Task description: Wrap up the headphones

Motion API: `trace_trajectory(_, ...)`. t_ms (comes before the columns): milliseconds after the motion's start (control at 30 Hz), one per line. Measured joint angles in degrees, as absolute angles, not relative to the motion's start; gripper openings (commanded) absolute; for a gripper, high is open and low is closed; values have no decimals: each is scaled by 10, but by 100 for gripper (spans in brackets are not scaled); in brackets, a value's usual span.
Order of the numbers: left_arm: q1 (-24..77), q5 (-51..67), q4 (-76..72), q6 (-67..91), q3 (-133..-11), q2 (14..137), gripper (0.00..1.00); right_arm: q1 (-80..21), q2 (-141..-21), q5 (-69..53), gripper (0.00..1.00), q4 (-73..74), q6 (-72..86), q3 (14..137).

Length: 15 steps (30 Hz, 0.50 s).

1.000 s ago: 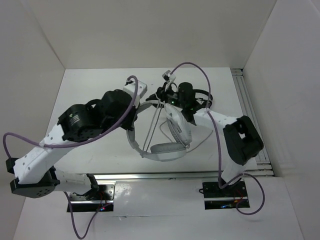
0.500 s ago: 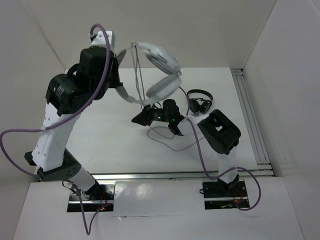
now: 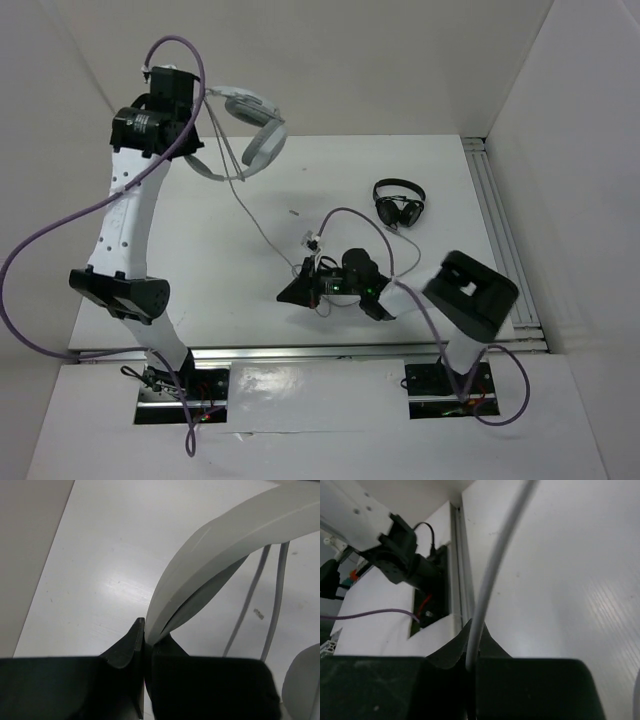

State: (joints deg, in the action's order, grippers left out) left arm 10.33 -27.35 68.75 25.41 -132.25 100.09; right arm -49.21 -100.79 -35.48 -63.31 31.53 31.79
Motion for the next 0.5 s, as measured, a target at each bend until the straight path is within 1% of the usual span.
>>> trace_trajectory(133,116,-316,660,256,-1221,1006,0,-547,-825,-276,0,-513,244,310)
trace_trajectory(200,119,-335,658,259,-1180,1021,0,-583,-725,-228,0,-431,201,321)
trace_trajectory(267,120,-342,660,261,-1153,1041,0,-610,-656,-189,0,-359,165,344)
trace_trajectory(367,141,-347,676,260,-1112,1062,0,-617,-609,-119,0,-243,111,393)
trace_trajectory(500,204,-374,646,252,-1031,1057,0,-621,-605,-19,0,-98,29,465)
